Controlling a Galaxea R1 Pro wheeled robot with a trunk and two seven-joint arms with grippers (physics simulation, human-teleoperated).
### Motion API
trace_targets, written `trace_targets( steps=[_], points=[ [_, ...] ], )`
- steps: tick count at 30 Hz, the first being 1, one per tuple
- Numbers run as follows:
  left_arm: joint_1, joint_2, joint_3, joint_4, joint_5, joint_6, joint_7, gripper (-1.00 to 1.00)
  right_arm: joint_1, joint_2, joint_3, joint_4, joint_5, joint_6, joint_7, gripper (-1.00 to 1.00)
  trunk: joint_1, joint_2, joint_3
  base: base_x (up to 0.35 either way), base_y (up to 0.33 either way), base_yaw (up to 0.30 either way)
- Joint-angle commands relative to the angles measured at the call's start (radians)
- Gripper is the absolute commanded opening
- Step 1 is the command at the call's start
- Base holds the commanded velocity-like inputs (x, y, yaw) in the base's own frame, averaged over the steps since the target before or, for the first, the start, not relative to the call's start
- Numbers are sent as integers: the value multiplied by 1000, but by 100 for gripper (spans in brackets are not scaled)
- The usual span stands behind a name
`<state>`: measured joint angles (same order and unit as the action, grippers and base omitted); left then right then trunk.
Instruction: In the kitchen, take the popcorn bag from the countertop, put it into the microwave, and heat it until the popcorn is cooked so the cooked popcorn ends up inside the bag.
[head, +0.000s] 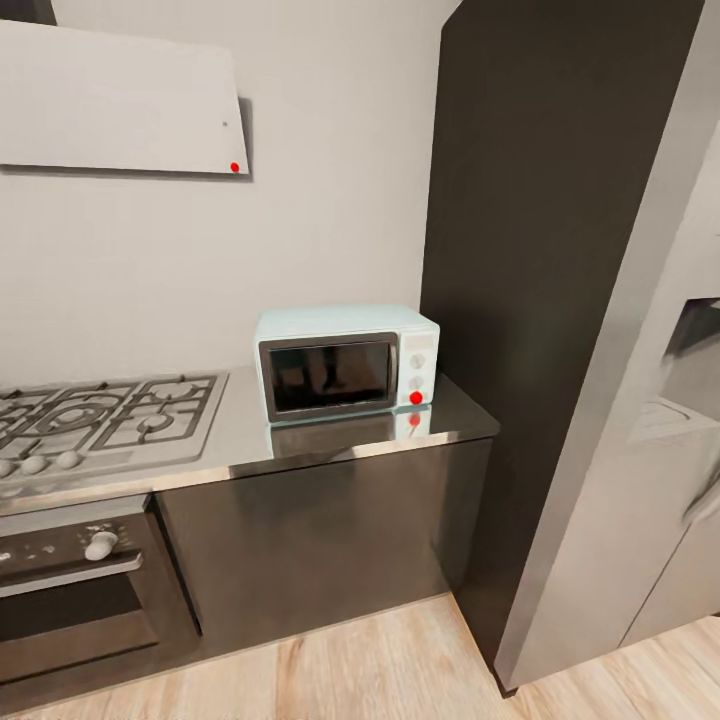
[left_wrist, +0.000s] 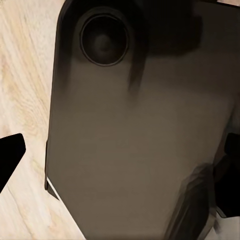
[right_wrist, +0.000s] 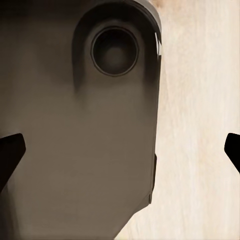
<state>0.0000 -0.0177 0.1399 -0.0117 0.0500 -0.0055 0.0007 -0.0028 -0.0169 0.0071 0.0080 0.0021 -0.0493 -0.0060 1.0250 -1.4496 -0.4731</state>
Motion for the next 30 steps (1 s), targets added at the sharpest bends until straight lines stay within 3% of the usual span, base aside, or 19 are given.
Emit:
trace_targets(
  steps=[1,9,25,30],
  points=[
    [0,0,4,-1,5,0,0,100,0,0,1,1,0,-4,0,100,0,0,-1,77,0,0],
    [0,1,3,-1,5,1,0,100,0,0,1,1,0,-4,0,100,0,0,-1,280,-13,0],
    [0,0,4,-1,5,0,1,100,0,0,1,1,-4,-3,-2,100,0,0,-1,225,-200,0],
    [0,1,4,-1,5,-1,1,100,0,0,1,1,-5,-4,-1,100,0,0,-1,75,-99,194]
  ],
)
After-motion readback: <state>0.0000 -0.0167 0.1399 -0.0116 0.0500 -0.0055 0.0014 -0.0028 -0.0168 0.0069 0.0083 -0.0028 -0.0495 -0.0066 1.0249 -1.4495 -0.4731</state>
